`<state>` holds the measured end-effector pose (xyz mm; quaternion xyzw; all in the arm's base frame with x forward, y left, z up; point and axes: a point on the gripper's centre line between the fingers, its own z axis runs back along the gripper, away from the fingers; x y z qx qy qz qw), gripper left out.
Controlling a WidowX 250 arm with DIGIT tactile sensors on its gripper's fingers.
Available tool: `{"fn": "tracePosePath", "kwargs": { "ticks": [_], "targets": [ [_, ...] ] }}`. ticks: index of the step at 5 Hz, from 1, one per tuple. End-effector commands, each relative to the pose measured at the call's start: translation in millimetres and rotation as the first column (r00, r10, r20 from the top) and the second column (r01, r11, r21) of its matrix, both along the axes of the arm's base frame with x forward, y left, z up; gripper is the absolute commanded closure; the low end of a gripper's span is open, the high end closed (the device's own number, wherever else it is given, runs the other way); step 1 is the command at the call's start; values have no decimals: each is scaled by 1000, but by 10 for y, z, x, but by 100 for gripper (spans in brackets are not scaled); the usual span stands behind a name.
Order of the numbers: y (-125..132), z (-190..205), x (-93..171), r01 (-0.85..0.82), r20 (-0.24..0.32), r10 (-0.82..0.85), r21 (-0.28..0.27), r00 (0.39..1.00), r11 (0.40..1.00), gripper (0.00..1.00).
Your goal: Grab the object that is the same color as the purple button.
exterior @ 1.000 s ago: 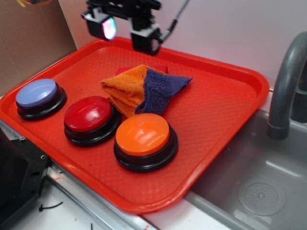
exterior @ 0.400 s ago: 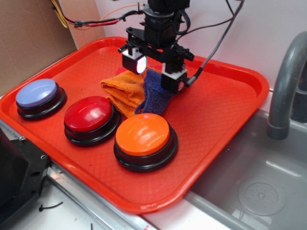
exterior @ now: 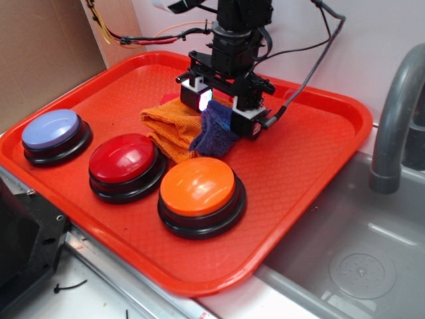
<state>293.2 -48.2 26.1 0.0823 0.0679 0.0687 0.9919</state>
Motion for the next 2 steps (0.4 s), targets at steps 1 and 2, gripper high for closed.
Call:
{"fn": "tracePosePath", "kwargs": {
  "ticks": [1, 2],
  "targets": [
    [42, 46, 36, -2, 52, 2, -6, 999, 1000, 100],
    [46, 85, 33, -4, 57, 4, -14, 998, 1000, 100]
  ]
}}
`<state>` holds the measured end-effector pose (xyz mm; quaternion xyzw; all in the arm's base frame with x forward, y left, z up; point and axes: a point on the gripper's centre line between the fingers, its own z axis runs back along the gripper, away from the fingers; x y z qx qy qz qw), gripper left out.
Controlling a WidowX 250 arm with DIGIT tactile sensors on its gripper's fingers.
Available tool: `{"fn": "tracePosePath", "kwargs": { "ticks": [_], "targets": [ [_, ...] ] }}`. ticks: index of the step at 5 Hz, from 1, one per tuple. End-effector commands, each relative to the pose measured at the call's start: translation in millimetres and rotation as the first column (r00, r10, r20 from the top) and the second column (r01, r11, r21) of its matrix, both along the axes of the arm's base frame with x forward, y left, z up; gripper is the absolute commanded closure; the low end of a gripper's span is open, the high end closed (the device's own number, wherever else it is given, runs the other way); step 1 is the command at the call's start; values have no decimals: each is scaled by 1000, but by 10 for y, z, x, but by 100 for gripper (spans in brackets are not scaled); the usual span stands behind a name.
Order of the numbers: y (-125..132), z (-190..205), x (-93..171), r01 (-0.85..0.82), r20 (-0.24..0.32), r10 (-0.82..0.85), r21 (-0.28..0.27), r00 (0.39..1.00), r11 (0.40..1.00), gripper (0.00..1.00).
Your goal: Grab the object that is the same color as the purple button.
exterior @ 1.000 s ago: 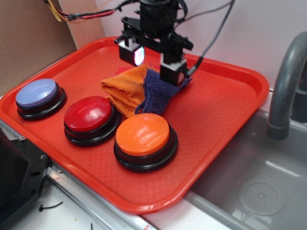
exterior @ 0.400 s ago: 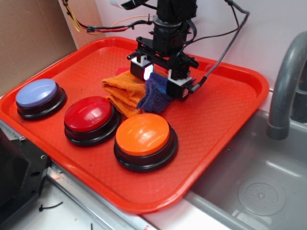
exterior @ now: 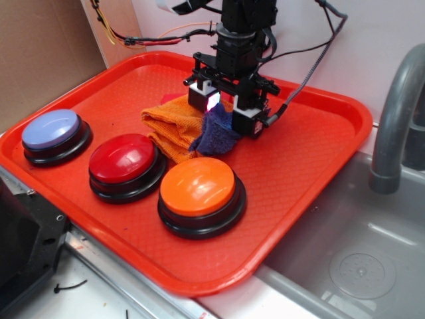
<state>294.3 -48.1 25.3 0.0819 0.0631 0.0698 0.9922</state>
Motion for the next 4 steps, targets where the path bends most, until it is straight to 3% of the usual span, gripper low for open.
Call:
{"fn": "tracePosePath", "kwargs": {
  "ticks": [1, 3, 4],
  "targets": [
    [49, 150, 21, 0, 59, 1, -10, 998, 1000, 100],
    [24, 298, 43, 63, 80, -64, 20, 995, 998, 100],
    [59, 525, 31, 61, 94, -61, 4, 994, 998, 100]
  ]
}}
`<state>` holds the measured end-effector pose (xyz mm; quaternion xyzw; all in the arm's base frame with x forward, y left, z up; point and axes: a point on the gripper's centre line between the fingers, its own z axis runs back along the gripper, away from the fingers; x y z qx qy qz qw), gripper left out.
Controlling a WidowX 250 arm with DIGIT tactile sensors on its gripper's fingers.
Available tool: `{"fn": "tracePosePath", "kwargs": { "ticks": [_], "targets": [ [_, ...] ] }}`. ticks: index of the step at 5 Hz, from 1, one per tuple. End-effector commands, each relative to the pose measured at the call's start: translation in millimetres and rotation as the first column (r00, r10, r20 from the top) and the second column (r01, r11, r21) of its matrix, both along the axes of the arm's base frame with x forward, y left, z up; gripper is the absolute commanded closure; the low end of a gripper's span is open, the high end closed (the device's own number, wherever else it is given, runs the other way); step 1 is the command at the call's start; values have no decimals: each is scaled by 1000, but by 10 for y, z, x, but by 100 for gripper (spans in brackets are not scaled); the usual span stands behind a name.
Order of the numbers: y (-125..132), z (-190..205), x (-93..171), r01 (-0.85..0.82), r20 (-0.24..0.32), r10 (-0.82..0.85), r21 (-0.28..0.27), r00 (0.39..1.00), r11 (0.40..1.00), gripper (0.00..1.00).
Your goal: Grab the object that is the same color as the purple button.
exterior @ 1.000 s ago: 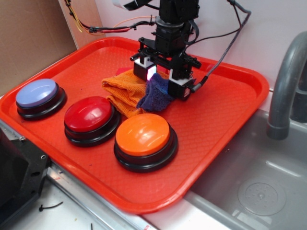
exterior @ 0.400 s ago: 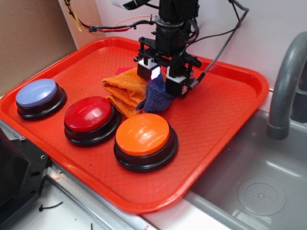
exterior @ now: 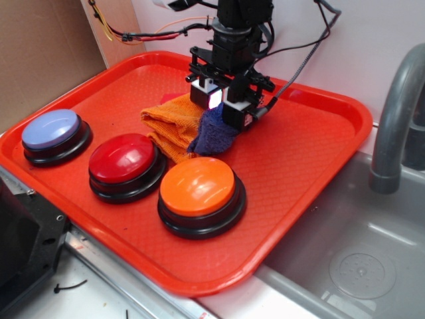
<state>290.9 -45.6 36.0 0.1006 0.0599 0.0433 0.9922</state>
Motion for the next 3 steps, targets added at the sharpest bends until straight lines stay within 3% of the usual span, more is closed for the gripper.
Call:
{"fn": "tracePosePath", "kwargs": {
  "ticks": [1, 3],
  "targets": [
    [77, 670, 53, -15, 130, 19, -35, 991, 999, 100],
    [168, 1365, 68, -94, 160, 103, -67, 982, 993, 100]
  ]
}}
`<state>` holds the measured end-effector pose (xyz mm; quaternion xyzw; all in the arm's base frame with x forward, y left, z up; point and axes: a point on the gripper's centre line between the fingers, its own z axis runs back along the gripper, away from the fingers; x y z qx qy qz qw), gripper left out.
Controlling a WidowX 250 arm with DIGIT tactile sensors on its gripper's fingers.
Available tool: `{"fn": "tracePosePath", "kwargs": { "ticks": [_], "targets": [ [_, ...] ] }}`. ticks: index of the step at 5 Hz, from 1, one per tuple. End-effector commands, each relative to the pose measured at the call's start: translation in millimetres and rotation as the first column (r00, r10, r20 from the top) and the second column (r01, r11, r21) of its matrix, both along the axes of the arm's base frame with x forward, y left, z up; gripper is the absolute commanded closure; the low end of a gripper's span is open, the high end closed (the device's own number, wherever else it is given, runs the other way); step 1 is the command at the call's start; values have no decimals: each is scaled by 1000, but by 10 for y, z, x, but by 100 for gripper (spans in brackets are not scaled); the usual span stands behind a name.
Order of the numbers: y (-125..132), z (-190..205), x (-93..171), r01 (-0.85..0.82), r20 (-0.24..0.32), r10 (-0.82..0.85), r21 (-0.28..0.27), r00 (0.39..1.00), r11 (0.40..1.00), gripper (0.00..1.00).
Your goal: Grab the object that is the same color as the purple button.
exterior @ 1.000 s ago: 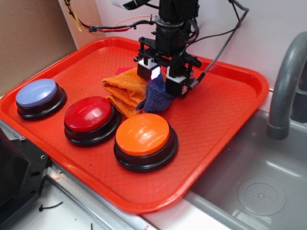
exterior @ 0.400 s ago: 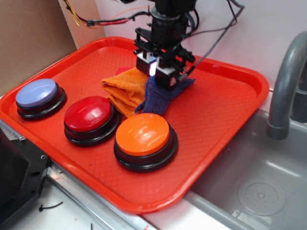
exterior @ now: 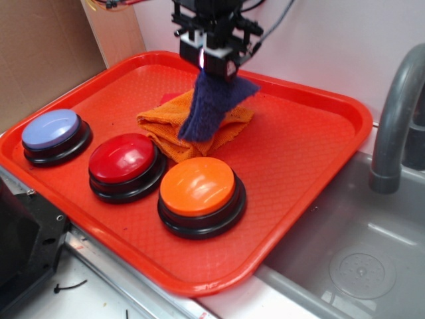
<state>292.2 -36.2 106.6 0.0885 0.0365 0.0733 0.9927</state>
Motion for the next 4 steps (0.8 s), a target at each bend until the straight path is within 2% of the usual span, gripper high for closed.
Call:
{"fn": "tracePosePath", "kwargs": {
  "ticks": [1, 3, 4],
  "targets": [
    [157, 953, 42, -105, 120, 111, -62, 986, 993, 100],
    [351, 1248, -90, -162, 179, 178, -99, 967, 982, 100],
    [384, 1156, -70, -94, 150, 107, -86, 983, 992, 100]
  ]
}}
